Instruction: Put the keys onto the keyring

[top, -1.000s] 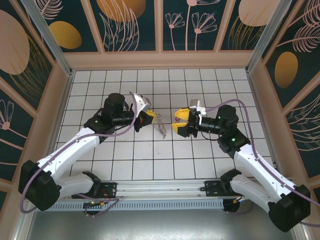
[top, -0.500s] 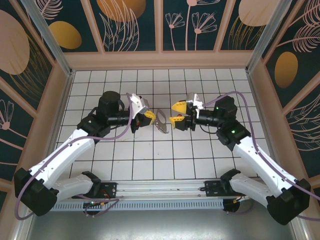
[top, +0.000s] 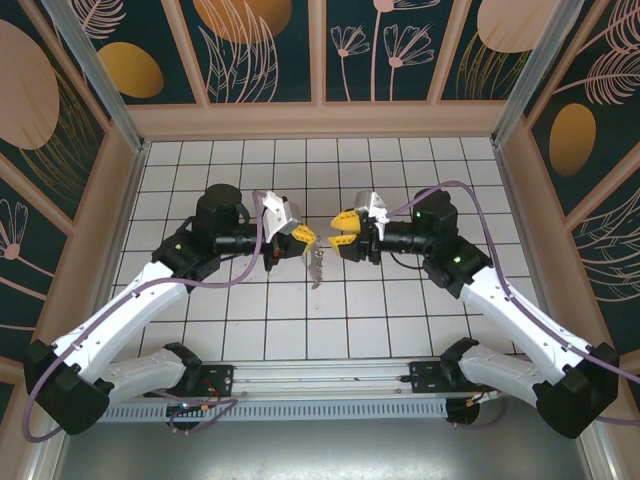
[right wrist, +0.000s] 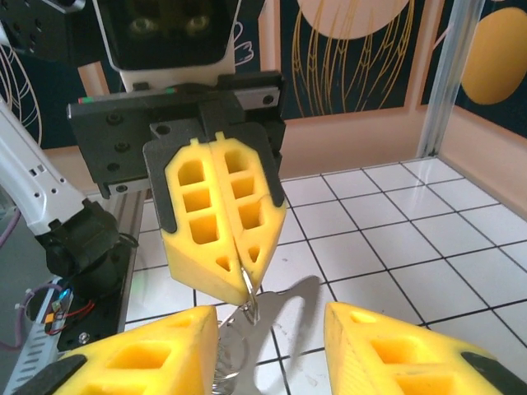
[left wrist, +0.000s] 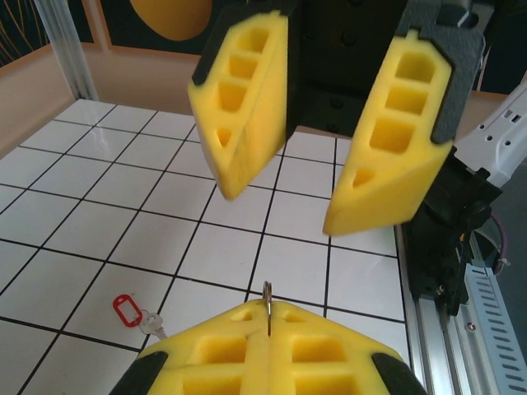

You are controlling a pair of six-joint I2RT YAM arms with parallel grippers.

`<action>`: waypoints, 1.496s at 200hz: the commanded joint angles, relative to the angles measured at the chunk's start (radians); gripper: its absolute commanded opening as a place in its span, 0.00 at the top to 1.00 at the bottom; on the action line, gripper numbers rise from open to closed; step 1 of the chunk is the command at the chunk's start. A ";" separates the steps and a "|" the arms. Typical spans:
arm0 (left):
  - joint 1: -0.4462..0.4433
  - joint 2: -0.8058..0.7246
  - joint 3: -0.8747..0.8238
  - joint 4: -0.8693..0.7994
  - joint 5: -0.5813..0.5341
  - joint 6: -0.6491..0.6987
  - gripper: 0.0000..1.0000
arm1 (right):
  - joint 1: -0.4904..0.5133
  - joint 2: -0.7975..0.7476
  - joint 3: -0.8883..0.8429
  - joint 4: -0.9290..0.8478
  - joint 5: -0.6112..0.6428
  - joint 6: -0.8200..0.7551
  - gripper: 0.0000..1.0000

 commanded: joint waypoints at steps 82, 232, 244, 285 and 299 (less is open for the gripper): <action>-0.008 0.018 0.043 -0.027 0.031 0.047 1.00 | 0.066 0.072 0.065 -0.077 0.063 -0.087 0.72; -0.016 0.042 0.046 -0.031 0.036 0.055 1.00 | 0.086 0.088 0.035 -0.006 0.048 -0.079 1.00; -0.016 0.040 0.045 -0.027 0.039 0.053 1.00 | 0.085 0.079 0.023 0.014 0.052 -0.068 1.00; -0.016 0.025 0.007 0.030 0.034 0.018 0.86 | 0.084 0.032 -0.037 0.133 0.075 -0.005 1.00; -0.016 0.018 -0.008 0.052 0.024 0.003 0.76 | 0.079 0.014 -0.058 0.174 0.079 0.012 1.00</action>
